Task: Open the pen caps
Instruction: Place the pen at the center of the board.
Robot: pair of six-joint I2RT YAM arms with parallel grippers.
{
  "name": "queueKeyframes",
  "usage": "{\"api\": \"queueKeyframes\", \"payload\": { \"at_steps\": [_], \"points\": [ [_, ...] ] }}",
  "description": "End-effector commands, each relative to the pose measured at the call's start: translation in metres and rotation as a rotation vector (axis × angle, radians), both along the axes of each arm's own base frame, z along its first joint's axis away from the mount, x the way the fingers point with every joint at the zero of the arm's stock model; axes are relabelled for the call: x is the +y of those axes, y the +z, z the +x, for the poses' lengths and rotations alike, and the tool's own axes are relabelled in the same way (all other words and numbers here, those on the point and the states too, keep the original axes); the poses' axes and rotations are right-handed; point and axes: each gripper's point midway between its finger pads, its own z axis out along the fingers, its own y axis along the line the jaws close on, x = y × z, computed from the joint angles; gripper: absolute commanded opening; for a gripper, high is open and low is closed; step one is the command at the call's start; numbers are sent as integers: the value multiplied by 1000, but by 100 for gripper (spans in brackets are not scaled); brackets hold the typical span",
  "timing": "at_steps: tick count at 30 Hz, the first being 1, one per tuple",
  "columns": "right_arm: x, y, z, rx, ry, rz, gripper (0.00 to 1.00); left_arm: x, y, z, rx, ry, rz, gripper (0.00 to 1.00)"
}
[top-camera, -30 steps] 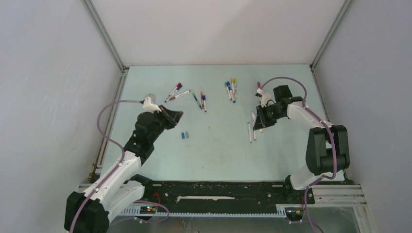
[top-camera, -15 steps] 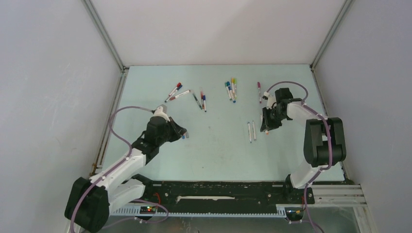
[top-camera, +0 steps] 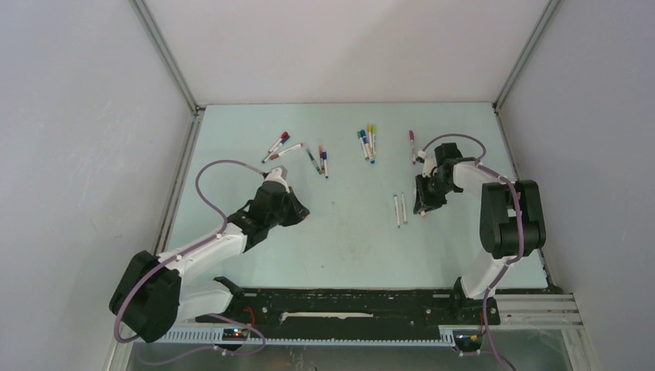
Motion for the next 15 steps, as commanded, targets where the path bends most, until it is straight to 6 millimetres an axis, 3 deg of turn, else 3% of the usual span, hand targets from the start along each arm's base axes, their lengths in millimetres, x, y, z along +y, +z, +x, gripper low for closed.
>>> {"api": "queueKeyframes", "payload": {
  "at_steps": [1, 15],
  "points": [
    [-2, -3, 5, -1, -10, -1, 20, -8, 20, 15, -66, -6, 13, 4],
    [-2, -3, 5, 5, -11, 2, 25, -12, 9, 18, -31, -27, 68, 7]
  ]
}}
